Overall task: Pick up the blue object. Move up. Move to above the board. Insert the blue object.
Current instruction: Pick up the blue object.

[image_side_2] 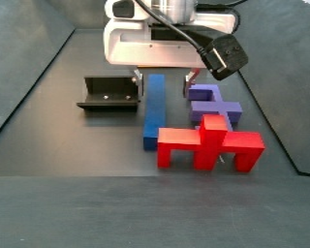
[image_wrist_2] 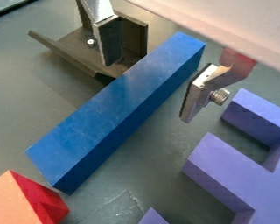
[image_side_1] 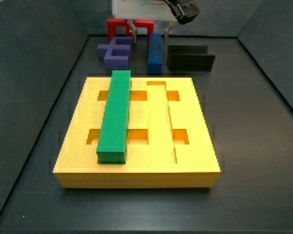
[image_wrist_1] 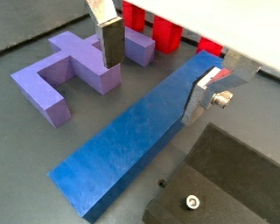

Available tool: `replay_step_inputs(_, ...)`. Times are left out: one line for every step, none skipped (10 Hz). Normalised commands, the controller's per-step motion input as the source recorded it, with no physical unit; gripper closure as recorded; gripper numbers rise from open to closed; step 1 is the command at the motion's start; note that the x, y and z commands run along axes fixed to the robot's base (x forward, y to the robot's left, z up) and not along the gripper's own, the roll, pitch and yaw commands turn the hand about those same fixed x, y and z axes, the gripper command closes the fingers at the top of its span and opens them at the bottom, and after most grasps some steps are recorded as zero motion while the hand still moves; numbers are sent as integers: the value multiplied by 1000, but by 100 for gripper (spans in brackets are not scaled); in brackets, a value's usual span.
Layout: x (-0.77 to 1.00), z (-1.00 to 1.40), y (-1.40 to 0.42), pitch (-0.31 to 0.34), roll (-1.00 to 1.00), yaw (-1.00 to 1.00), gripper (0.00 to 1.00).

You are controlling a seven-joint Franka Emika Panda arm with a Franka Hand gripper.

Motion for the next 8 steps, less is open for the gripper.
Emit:
replay_step_inputs(71,-260,31,-43,-123,-100,0)
replay_step_inputs(160,-220,11,-19,-117,-71,0)
replay_step_inputs(137,-189,23,0,-107,-71,0)
replay_step_inputs(34,-143,49,0,-80,-43,0)
replay_step_inputs(0,-86,66,0,-74,-14,0)
replay_step_inputs(0,-80,94,0,-83,-3,0)
replay_step_inputs(0,-103,94,0,-79,-3,0)
replay_step_inputs(0,-97,54,-3,-83,0,0)
